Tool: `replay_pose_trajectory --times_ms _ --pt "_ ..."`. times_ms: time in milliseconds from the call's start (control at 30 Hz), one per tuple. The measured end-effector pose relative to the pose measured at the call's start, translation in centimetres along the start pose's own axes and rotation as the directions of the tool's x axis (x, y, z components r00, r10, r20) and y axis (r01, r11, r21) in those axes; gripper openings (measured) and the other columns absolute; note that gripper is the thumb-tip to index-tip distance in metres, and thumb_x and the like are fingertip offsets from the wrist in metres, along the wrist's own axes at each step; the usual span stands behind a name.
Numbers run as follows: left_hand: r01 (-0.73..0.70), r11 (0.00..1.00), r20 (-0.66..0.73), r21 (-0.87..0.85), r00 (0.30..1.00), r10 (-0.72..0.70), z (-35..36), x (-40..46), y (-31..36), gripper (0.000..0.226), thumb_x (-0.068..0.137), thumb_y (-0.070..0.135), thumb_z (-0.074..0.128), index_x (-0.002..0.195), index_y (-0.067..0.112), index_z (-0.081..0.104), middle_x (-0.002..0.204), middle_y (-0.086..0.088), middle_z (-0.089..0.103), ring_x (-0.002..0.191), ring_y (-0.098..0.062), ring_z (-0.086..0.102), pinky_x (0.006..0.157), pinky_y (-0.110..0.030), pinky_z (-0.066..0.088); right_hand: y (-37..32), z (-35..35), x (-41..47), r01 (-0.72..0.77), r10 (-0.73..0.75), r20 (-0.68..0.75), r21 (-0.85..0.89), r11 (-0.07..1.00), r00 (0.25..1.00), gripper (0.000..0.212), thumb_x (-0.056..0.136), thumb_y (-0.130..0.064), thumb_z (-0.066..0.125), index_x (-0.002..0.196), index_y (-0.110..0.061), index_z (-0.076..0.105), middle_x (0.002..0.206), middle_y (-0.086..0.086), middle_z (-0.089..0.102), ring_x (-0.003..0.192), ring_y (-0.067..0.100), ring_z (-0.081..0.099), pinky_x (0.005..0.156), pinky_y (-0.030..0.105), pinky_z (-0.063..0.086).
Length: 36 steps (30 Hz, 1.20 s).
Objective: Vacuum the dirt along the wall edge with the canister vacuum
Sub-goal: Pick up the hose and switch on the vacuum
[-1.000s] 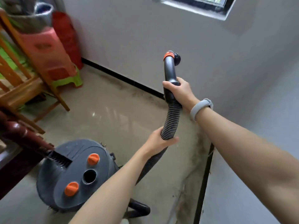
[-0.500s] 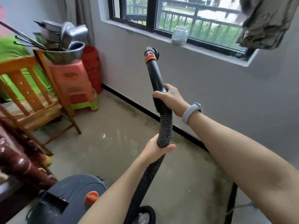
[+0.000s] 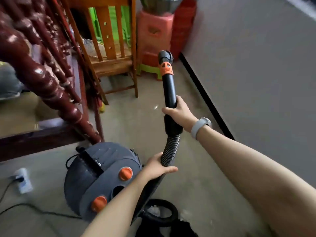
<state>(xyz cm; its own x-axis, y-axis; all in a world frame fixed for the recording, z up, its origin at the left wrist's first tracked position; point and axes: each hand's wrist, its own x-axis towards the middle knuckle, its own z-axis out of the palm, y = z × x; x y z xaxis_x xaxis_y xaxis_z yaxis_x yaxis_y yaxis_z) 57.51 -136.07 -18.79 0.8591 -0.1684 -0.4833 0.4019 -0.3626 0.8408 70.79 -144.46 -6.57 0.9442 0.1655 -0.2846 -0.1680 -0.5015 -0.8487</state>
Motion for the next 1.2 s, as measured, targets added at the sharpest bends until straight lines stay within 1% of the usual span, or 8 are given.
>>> replay_pose_trajectory --times_ms 167,333,533,767,900,1000,1100,1200 --pt "0.083 0.996 -0.102 -0.02 0.991 -0.085 0.2 -0.9 -3.3 0.038 0.068 0.028 0.084 0.068 0.025 0.046 0.063 0.016 0.049 0.058 0.004 0.044 0.051 -0.006 0.034 3.3 4.6 2.2 -0.085 0.083 0.129 0.012 0.996 0.988 0.026 0.082 -0.012 0.064 0.095 -0.011 0.042 0.086 0.007 0.053 0.073 0.02 0.056 0.071 0.035 0.05" --pt "0.167 0.977 -0.224 -0.134 0.955 -0.194 1.0 -1.8 -4.3 0.034 0.07 0.031 0.081 0.095 0.021 0.06 0.085 0.008 0.064 0.076 -0.007 0.056 0.064 -0.009 0.04 6.7 7.0 2.8 -0.172 0.143 0.264 0.092 0.981 0.954 0.026 0.083 -0.015 0.067 0.082 -0.017 0.041 0.085 0.014 0.057 0.074 0.027 0.059 0.077 0.045 0.053" --pt "0.152 0.92 -0.341 -0.362 0.897 -0.283 4.5 -2.3 -4.3 0.02 0.071 0.035 0.076 0.084 0.038 0.061 0.074 0.016 0.061 0.064 0.007 0.051 0.062 -0.008 0.039 9.4 7.7 3.9 -0.372 0.24 0.46 0.22 0.902 0.855 0.022 0.085 -0.012 0.066 0.09 -0.008 0.045 0.069 0.009 0.056 0.054 0.022 0.058 0.059 0.034 0.054" --pt "0.288 0.922 -0.281 -0.258 0.891 -0.357 9.0 -5.1 -7.1 0.055 0.075 0.023 0.076 0.125 0.02 0.056 0.114 0.001 0.066 0.106 -0.015 0.058 0.095 -0.025 0.042 9.5 9.2 6.7 -0.544 0.352 0.497 0.32 0.776 0.793 0.028 0.086 -0.02 0.066 0.1 -0.009 0.044 0.066 0.008 0.05 0.042 0.018 0.051 0.048 0.026 0.049" --pt "0.425 0.889 -0.131 -0.172 0.884 -0.448 8.1 -7.1 -8.9 0.047 0.075 0.021 0.073 0.12 0.021 0.06 0.102 0.01 0.064 0.086 0.005 0.057 0.073 -0.009 0.043 11.5 9.7 4.6 -0.479 0.342 0.461 0.22 0.85 0.819 0.023 0.086 -0.023 0.063 0.087 -0.013 0.042 0.054 0.006 0.047 0.034 0.017 0.046 0.042 0.025 0.045" --pt "0.481 0.852 -0.403 -0.207 0.751 -0.522 5.5 -6.5 -9.6 0.04 0.083 0.027 0.068 0.121 0.018 0.062 0.112 0.001 0.066 0.101 -0.012 0.061 0.085 -0.023 0.045 14.2 9.5 1.5 -0.399 0.276 0.496 0.161 0.903 0.823 0.021 0.087 -0.022 0.061 0.088 -0.013 0.042 0.047 0.005 0.048 0.034 0.019 0.044 0.039 0.025 0.043" --pt "0.493 0.851 -0.807 -0.18 0.421 -0.414 3.4 -4.8 -9.7 0.024 0.09 0.032 0.059 0.103 0.012 0.063 0.103 -0.005 0.068 0.099 -0.027 0.061 0.078 -0.035 0.044 16.7 9.5 -1.1 -0.268 0.167 0.566 0.099 0.958 0.807 0.021 0.088 -0.021 0.061 0.093 -0.011 0.043 0.046 0.005 0.05 0.034 0.021 0.044 0.038 0.027 0.041" --pt "0.637 0.768 -0.831 -0.065 0.391 -0.395 2.5 -2.7 -10.5 0.033 0.094 0.041 0.05 0.097 0.008 0.057 0.101 -0.011 0.065 0.098 -0.033 0.059 0.073 -0.038 0.041 18.8 9.8 -2.8 -0.174 0.092 0.586 0.086 0.981 0.805 0.02 0.088 -0.02 0.063 0.087 -0.012 0.044 0.046 0.003 0.049 0.032 0.021 0.042 0.036 0.026 0.038"
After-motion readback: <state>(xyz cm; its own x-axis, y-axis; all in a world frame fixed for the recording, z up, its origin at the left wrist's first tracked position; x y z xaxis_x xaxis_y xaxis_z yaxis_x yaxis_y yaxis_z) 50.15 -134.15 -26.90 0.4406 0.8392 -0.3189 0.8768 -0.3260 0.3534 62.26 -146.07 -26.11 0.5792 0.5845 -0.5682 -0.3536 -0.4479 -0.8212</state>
